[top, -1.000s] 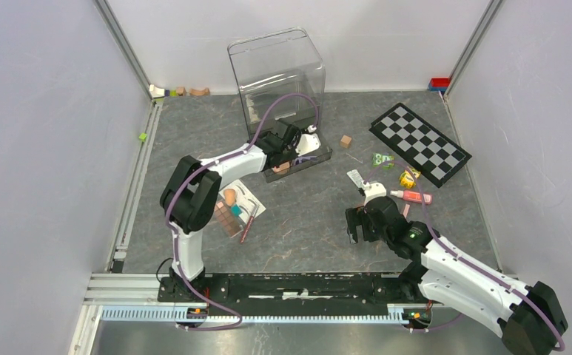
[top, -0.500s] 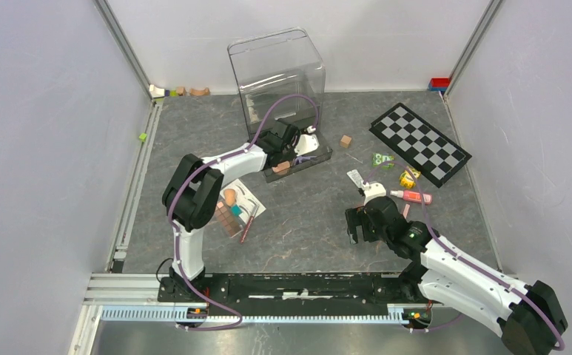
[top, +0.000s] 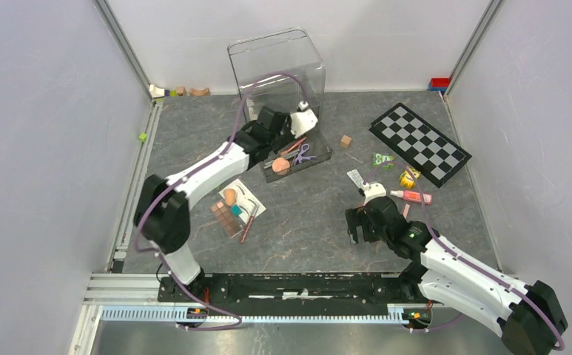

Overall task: Organize the makeup
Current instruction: Place the makeup in the drawer.

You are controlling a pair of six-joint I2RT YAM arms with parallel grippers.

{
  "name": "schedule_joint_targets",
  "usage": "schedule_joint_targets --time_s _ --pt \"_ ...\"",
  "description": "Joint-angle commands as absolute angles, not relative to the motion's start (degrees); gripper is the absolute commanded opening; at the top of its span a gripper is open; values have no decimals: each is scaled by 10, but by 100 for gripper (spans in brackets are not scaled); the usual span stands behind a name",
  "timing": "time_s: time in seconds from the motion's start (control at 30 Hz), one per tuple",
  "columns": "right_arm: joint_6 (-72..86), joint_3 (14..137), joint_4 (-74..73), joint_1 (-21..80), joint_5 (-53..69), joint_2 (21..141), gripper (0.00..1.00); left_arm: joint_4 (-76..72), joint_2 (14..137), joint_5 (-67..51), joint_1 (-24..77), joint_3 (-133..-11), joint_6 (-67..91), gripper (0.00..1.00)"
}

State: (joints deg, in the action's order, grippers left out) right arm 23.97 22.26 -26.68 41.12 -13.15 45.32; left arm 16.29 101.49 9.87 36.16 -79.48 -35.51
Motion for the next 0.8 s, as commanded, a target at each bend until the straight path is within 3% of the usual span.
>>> schedule_joint_targets --time_s 0.0,0.17,0.3,0.53,0.63,0.77 --pt "236 226 -261 410 -139 450 98 135 904 111 367 -797 -210 41" --pt "235 225 -261 410 -141 452 98 148 806 169 367 -756 -79 52" --pt "235 223 -259 410 -141 457 98 208 736 200 364 -728 28 68" --pt "238 218 -256 410 -146 464 98 372 643 242 358 -687 176 79" --pt "243 220 -257 410 -151 469 98 414 591 310 358 -639 240 98" --pt "252 219 -253 410 -154 478 98 411 518 322 350 -559 297 100"
